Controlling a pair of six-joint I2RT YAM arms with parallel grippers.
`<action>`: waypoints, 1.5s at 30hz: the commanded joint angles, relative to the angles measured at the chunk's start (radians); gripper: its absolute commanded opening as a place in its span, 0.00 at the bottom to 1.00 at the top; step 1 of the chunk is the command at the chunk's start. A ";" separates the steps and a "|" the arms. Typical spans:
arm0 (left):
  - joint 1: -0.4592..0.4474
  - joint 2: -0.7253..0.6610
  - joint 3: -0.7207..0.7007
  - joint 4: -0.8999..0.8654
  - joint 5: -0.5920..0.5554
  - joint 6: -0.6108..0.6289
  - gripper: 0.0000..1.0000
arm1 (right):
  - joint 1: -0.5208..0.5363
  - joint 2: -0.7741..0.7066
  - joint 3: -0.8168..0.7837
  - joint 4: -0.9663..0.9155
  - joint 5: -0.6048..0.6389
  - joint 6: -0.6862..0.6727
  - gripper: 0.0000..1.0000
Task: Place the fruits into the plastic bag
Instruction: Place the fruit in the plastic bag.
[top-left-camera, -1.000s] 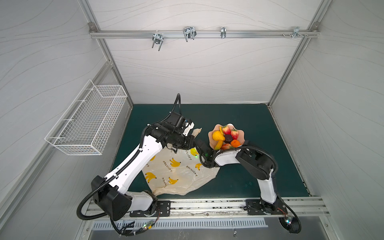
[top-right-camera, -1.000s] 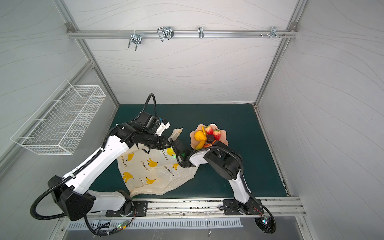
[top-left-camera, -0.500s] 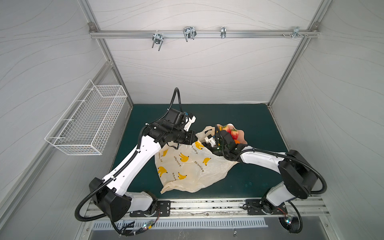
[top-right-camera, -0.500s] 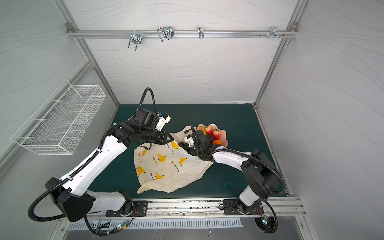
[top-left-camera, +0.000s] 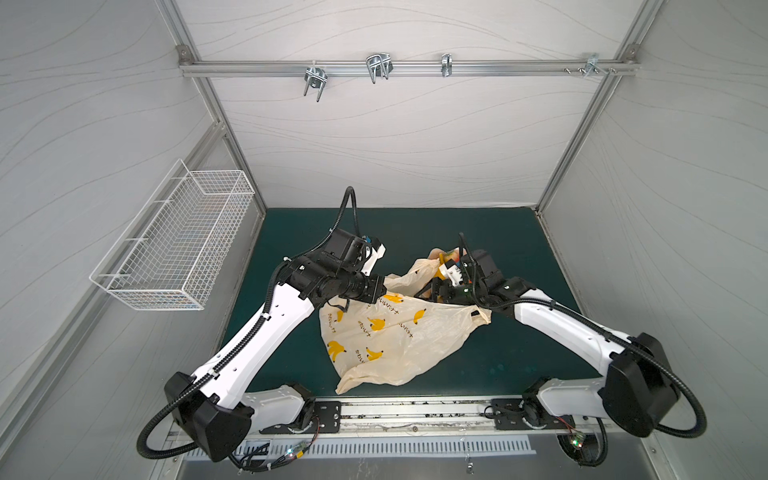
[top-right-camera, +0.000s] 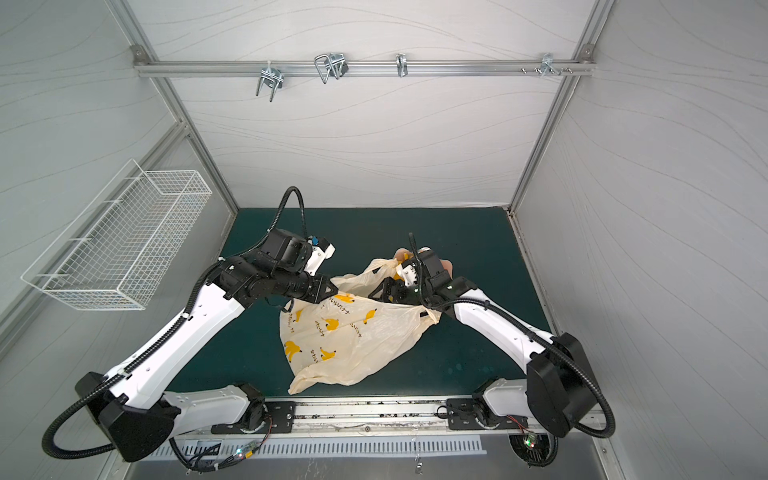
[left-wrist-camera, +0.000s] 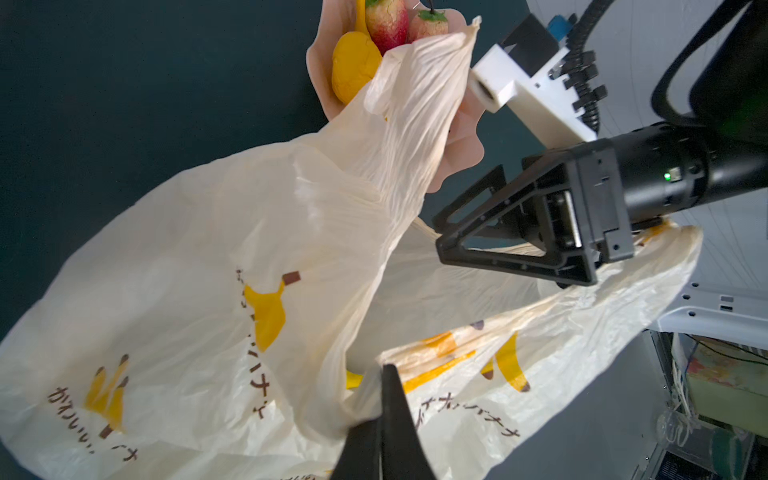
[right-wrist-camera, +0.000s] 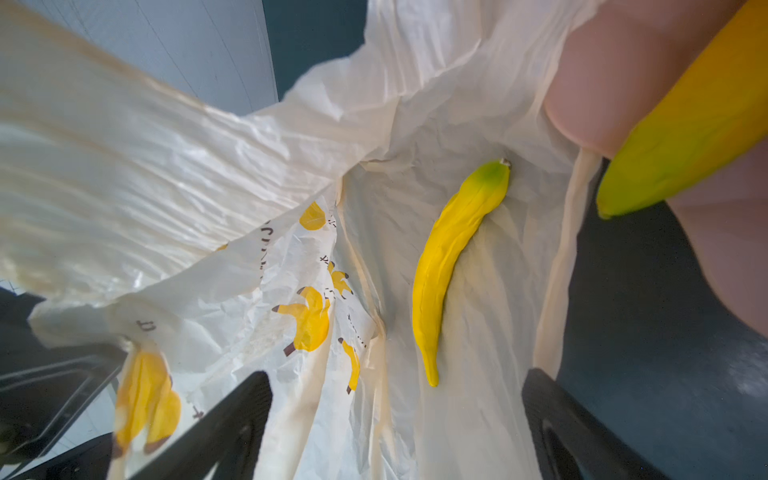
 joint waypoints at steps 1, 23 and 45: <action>0.013 -0.020 0.005 -0.035 -0.069 0.027 0.00 | -0.005 -0.032 0.048 -0.143 0.013 -0.062 0.96; -0.013 -0.013 0.065 -0.110 -0.224 0.104 0.00 | 0.115 0.137 0.046 0.244 0.189 0.125 0.99; -0.050 -0.077 -0.087 -0.062 -0.394 0.131 0.00 | 0.031 0.075 -0.027 0.366 0.216 0.183 0.99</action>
